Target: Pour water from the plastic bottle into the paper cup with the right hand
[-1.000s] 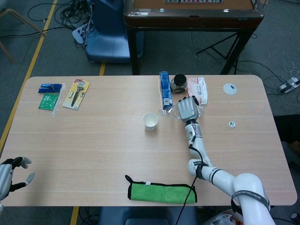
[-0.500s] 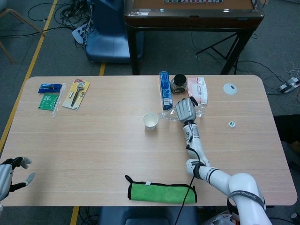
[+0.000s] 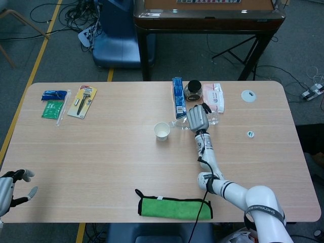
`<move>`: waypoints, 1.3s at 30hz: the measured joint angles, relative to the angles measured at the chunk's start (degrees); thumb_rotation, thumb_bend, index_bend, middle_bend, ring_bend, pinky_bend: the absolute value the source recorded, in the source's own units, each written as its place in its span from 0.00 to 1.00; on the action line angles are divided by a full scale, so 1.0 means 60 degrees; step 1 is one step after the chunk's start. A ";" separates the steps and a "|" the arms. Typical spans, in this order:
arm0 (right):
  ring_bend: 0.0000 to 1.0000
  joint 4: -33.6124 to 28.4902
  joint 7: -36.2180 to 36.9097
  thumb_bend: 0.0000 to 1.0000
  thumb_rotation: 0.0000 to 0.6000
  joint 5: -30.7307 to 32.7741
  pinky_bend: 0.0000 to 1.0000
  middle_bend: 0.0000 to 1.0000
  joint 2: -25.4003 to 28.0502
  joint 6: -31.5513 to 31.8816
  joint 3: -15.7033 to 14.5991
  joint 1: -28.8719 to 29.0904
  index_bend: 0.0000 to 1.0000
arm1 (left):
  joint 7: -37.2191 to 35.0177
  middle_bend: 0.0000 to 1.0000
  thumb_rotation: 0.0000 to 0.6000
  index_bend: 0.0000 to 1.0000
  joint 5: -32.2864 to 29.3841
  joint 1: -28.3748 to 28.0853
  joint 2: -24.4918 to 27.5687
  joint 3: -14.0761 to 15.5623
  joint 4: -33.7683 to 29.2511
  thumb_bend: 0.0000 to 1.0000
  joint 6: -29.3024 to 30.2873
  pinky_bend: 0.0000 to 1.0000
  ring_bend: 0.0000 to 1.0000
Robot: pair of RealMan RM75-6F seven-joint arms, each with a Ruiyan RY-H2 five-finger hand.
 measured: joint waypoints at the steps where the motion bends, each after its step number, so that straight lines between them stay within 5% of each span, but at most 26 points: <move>1: 0.53 -0.0040 0.0003 0.14 1.00 0.0012 0.57 0.62 0.0021 0.0017 0.0007 0.0003 0.59 | 0.0008 0.52 1.00 0.45 -0.0004 -0.0001 0.0002 0.0002 -0.0005 0.22 -0.0005 0.61 0.44; 39: 0.53 -0.0804 -0.1629 0.14 1.00 0.0550 0.57 0.62 0.0220 0.0688 -0.0286 0.0504 0.59 | 0.0022 0.52 1.00 0.45 -0.0033 -0.0033 0.0021 -0.0025 -0.0028 0.22 -0.0034 0.61 0.44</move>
